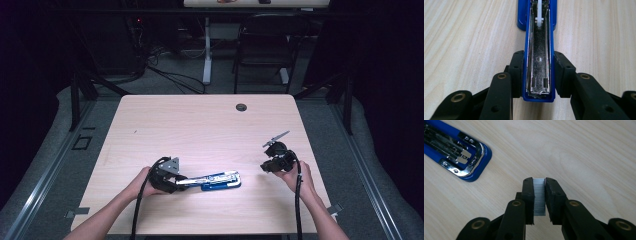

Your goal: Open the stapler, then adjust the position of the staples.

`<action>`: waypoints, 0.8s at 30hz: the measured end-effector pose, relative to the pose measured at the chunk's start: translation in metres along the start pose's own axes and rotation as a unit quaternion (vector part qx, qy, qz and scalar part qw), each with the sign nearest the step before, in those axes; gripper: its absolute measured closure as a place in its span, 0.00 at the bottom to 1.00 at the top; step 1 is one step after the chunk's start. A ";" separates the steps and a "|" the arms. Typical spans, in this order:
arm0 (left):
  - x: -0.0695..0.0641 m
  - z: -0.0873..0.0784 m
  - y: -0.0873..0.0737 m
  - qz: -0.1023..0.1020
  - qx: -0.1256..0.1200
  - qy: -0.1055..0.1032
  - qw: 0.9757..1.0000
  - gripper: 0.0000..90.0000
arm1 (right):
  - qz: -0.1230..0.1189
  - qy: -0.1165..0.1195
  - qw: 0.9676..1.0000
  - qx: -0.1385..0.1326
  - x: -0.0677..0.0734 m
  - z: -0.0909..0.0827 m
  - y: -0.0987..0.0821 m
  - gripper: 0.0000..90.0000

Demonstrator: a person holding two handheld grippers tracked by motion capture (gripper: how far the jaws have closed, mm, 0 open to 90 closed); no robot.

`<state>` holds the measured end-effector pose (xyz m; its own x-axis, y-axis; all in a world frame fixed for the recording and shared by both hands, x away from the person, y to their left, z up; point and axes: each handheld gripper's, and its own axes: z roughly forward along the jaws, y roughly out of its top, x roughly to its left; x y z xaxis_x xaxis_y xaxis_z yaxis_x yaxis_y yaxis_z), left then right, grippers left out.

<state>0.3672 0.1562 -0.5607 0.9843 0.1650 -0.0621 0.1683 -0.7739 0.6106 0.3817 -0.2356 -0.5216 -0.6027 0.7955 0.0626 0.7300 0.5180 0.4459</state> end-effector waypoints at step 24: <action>0.001 -0.001 -0.001 0.029 -0.005 -0.004 1.000 0.74 | -0.049 0.033 0.997 -0.050 0.001 -0.017 0.001 0.87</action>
<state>0.3676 0.1577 -0.5603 0.9927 0.1161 -0.0326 0.1112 -0.7763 0.6205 0.3758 -0.2395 -0.5056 -0.6924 0.7179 0.0719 0.6323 0.5558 0.5397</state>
